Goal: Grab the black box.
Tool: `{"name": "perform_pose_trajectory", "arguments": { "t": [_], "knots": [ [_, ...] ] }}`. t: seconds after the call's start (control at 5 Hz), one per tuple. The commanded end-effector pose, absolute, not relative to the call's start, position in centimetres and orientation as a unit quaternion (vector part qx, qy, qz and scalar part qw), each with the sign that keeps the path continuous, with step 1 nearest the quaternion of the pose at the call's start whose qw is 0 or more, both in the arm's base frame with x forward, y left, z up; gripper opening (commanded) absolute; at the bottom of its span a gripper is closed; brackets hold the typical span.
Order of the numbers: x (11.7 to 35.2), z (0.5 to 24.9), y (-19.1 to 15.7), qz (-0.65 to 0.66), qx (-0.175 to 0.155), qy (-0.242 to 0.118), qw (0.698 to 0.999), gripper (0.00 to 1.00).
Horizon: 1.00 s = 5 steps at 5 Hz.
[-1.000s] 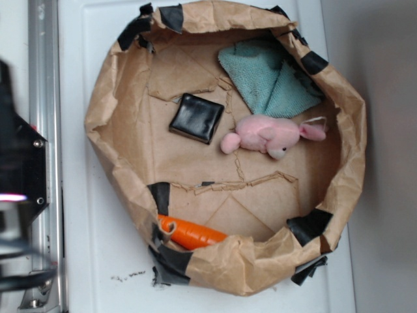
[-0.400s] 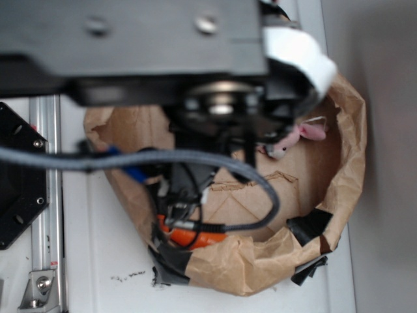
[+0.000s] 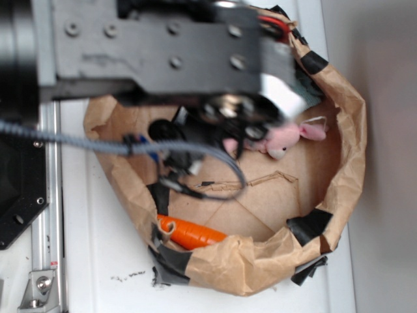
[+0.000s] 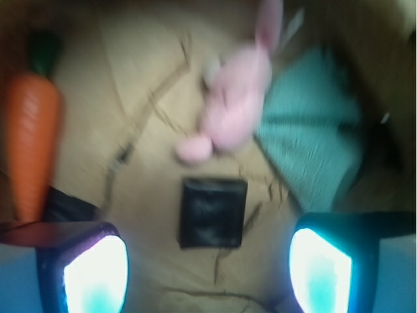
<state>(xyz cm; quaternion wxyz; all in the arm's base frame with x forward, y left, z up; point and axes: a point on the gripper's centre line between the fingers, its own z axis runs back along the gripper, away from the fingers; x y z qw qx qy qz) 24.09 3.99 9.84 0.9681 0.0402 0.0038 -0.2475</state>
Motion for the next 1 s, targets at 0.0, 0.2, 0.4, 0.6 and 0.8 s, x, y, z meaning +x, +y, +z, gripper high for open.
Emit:
{"name": "perform_pose_trajectory", "arguments": {
  "t": [0.0,0.2,0.4,0.6,0.8],
  "knots": [
    [23.3,10.9,4.6,-0.217,0.028,-0.017,0.976,1.0],
    [23.3,10.9,4.6,-0.217,0.028,-0.017,0.976,1.0],
    [23.3,10.9,4.6,-0.217,0.028,-0.017,0.976,1.0],
    [23.3,10.9,4.6,-0.217,0.028,-0.017,0.976,1.0],
    [24.7,9.1,4.6,-0.186,0.033,-0.028,0.982,1.0]
  ]
}}
